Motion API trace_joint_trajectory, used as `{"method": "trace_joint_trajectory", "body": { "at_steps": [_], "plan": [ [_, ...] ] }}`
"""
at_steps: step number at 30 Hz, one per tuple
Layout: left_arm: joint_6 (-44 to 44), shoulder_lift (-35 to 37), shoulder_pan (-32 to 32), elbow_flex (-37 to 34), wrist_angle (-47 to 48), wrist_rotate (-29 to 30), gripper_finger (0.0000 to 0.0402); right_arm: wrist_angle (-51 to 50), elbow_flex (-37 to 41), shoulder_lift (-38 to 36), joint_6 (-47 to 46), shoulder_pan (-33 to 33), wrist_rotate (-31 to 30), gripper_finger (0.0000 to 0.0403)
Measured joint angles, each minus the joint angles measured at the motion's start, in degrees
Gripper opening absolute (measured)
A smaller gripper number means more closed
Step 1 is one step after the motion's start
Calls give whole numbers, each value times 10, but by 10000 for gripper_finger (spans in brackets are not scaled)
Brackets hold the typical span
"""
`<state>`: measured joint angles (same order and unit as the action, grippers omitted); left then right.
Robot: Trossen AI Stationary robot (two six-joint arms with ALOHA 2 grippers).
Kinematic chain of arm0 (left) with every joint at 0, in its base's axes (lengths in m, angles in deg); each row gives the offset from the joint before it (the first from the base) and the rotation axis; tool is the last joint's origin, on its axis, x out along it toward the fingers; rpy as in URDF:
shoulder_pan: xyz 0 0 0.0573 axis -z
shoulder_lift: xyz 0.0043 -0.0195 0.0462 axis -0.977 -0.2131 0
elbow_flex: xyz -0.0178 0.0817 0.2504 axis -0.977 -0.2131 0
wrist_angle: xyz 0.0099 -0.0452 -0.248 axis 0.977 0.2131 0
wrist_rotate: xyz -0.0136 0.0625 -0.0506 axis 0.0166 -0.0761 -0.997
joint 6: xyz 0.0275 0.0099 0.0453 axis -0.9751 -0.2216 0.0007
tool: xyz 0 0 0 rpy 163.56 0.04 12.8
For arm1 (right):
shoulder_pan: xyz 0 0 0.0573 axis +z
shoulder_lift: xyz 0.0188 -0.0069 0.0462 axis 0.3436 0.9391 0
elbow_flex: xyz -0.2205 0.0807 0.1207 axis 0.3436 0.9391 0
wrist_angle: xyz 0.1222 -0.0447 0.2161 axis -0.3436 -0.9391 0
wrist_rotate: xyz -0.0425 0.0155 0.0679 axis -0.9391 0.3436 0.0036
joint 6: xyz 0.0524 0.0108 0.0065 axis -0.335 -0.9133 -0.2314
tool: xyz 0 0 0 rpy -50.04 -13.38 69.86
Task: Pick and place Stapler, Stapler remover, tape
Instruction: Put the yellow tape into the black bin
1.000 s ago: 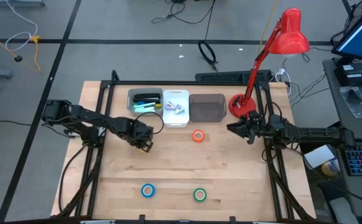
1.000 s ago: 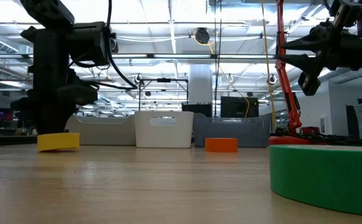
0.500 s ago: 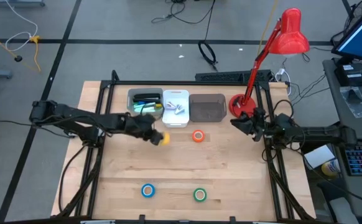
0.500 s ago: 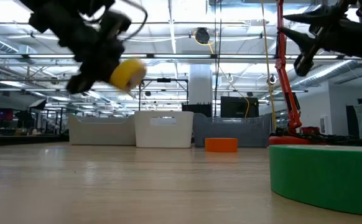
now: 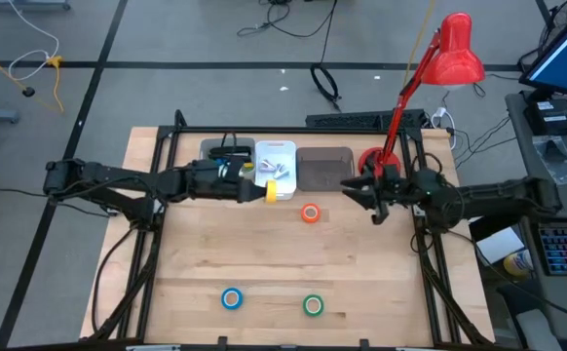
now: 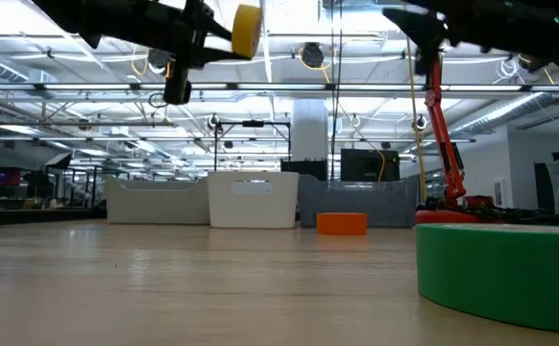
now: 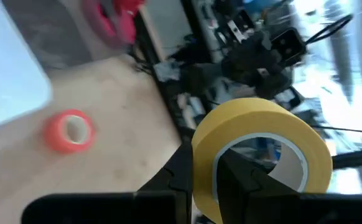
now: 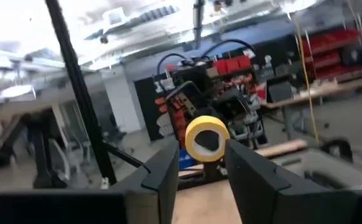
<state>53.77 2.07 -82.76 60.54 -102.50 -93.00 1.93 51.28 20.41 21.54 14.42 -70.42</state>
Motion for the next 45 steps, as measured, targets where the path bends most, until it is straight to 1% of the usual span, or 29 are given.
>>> {"method": "trace_joint_trajectory", "body": {
  "at_steps": [4,7,11,19,29,33,37,45],
  "plan": [
    [28,0,-2,0,-39,-35,39,-1,-55,74,80,13,-1,147],
    [49,0,-2,0,-59,-50,39,0,-88,123,116,15,-1,161],
    [74,0,-2,0,-85,-69,39,-2,-121,179,135,15,-1,175],
    [112,-12,-1,0,-87,-82,39,-1,-190,261,154,15,0,183],
    [132,-19,-1,0,-87,-90,39,0,-244,314,183,16,-1,183],
    [133,-18,-1,10,-70,-90,39,-5,-263,331,199,17,-1,183],
    [129,-18,-1,10,-69,-85,39,-31,-278,341,205,18,0,183],
    [130,-18,-1,10,-67,-75,39,-38,-313,369,211,21,0,183]
  ]
}}
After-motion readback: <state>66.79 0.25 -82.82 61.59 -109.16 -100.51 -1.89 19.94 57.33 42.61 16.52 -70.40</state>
